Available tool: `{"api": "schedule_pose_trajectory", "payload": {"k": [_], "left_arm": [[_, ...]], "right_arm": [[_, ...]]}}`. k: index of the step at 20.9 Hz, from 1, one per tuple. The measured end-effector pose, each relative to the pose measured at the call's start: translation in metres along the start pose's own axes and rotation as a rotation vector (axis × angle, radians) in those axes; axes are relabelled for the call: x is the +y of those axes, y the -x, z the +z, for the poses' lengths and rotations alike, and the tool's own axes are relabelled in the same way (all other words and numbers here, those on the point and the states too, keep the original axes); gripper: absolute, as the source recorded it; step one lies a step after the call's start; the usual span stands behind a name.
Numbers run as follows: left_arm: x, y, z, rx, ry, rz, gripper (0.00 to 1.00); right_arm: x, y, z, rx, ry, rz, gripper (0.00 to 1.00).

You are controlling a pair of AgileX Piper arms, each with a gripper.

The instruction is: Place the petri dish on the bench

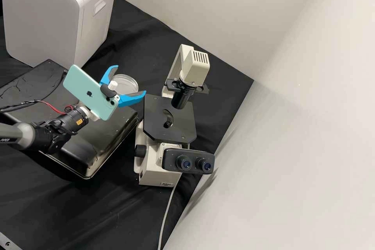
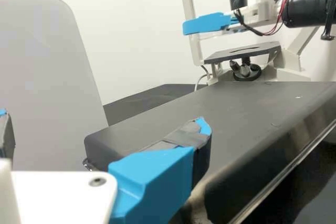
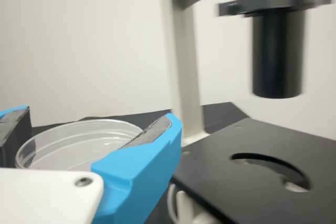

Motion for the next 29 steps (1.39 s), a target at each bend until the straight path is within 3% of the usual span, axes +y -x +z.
{"api": "schedule_pose_trajectory", "payload": {"k": [4,15,18,24,29], "left_arm": [[0.0,0.0,0.0,0.0,0.0,0.0,1.0],[0.0002,0.0,-0.004,0.02,0.0,0.001,1.0],[0.0002,0.0,-0.004,0.02,0.0,0.001,1.0],[0.0002,0.0,-0.004,0.02,0.0,0.001,1.0],[0.0002,0.0,-0.003,0.019,0.0,0.001,1.0]], "right_arm": [[-0.015,0.004,-0.004,0.009,0.011,-0.047,0.0],[-0.034,0.01,-0.01,0.005,0.024,-0.083,0.0],[-0.039,0.011,-0.005,0.005,0.035,-0.082,0.0],[-0.051,0.011,0.015,-0.054,0.037,-0.111,0.0],[-0.053,0.01,0.025,-0.072,0.037,-0.1,0.0]]}}
